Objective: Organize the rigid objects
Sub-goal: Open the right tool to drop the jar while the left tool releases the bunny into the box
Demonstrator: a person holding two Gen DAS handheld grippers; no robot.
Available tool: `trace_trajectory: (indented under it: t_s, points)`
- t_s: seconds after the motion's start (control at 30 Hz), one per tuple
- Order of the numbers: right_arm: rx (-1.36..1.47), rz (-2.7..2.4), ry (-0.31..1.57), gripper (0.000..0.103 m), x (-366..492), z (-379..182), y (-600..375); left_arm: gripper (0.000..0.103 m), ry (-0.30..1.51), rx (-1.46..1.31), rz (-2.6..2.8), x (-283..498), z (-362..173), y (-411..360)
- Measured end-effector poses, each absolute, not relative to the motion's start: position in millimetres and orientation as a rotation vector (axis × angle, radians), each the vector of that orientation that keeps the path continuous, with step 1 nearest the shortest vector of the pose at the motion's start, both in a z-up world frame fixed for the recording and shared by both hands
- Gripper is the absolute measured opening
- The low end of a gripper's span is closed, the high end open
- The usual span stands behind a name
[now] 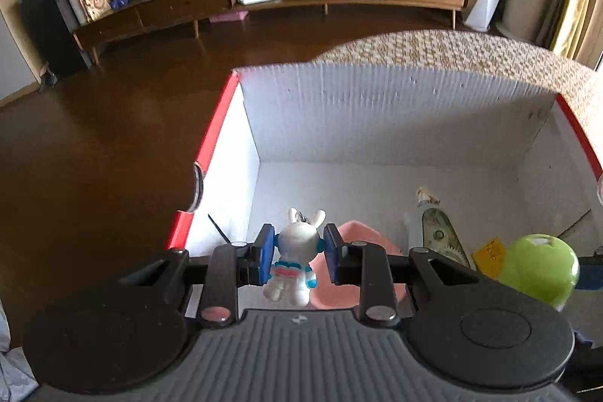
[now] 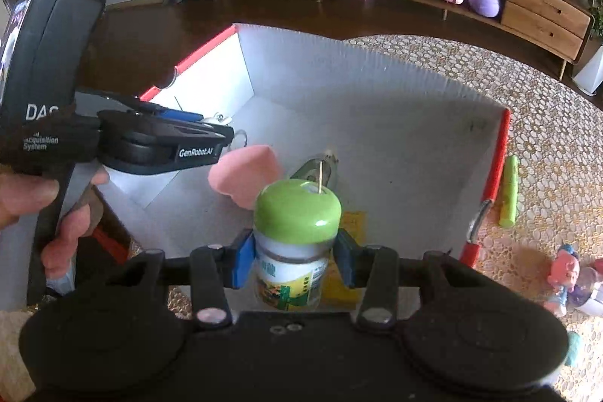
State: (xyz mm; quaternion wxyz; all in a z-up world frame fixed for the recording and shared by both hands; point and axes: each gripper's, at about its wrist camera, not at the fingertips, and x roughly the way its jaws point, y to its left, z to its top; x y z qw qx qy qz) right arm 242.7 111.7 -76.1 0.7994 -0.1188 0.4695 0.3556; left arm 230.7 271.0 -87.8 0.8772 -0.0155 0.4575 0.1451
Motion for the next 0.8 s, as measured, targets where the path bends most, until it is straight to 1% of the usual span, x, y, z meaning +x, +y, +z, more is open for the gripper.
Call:
trace_trajectory:
  t_s: [0.47, 0.57, 0.63, 0.8]
  points:
    - [-0.204, 0.714, 1.03, 0.045, 260.8, -90.8, 111.5, 0.027, 1.074, -0.047, 0.288, 243.7, -106.7, 275.8]
    - [-0.202, 0.718, 1.032, 0.044, 259.3, -91.9, 110.2, 0.027, 1.087, -0.023, 0.28, 245.0, -107.6, 272.9]
    - [-0.199, 0.727, 1.033, 0.046, 257.7, -90.9, 109.2, 0.027, 1.097, -0.011, 0.271, 245.2, -108.4, 272.0]
    - [-0.184, 0.77, 1.013, 0.059, 248.8, -79.3, 103.3, 0.028, 1.108, -0.048, 0.272, 242.4, -107.9, 274.6]
